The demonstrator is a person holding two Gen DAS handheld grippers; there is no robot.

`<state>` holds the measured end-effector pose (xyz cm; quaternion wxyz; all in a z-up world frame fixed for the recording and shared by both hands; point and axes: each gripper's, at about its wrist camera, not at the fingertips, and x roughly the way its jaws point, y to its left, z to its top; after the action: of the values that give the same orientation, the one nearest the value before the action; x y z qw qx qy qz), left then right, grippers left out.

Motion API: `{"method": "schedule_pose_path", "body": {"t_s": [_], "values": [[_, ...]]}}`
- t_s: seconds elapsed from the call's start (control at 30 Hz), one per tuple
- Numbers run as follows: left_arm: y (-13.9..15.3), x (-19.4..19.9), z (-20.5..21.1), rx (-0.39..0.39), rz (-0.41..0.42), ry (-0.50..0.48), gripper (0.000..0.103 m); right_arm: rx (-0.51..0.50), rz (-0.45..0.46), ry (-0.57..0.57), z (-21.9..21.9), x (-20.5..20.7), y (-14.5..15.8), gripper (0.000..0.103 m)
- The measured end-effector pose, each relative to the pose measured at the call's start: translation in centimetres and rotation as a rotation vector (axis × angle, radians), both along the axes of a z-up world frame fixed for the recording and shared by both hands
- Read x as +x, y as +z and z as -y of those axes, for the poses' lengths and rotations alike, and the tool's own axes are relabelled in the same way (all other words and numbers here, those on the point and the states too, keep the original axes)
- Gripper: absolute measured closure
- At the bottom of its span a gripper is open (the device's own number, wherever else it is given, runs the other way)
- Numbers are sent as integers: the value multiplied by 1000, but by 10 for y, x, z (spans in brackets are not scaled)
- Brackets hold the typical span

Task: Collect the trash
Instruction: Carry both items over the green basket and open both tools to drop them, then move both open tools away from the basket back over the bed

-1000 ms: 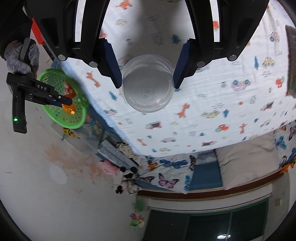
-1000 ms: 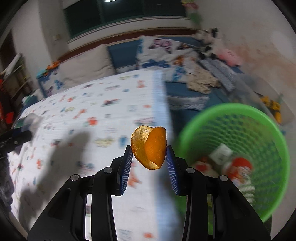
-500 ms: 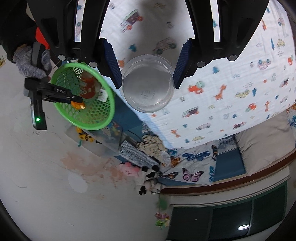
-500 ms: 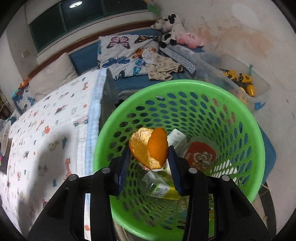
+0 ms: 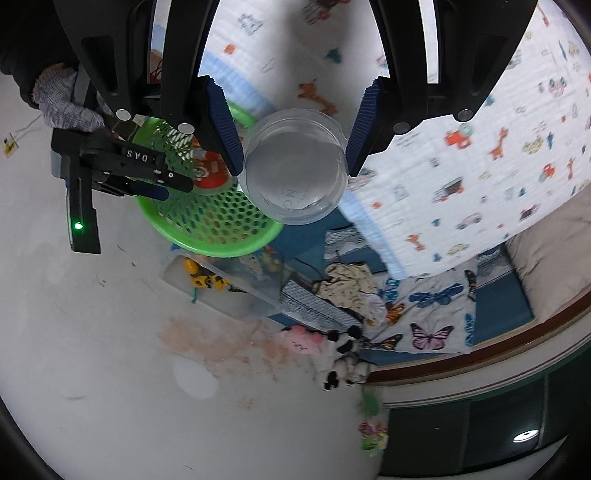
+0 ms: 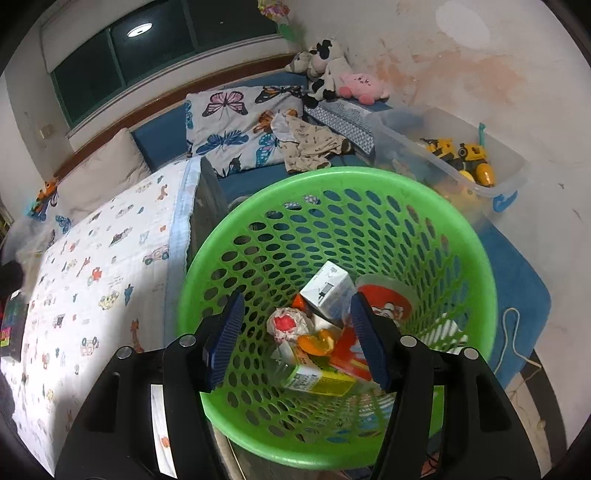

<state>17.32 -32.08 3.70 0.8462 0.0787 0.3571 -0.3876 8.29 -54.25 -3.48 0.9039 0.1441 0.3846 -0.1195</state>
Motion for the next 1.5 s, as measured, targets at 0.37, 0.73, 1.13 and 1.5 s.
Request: {"method": "schedule_pose_path", "body": {"t_s": [0.37, 0.73, 1.13, 1.5], "values": [[-29, 1, 69, 53, -54, -79, 48, 10, 44, -53, 17, -42, 13, 36], [-51, -1, 116, 82, -91, -132, 47, 40, 49, -99, 32, -62, 6, 36], [-42, -8, 100, 54, -54, -125, 32, 63, 72, -91, 26, -75, 5, 36], [-23, -30, 20, 41, 3, -30, 18, 45, 104, -15, -19, -82, 21, 30]]}}
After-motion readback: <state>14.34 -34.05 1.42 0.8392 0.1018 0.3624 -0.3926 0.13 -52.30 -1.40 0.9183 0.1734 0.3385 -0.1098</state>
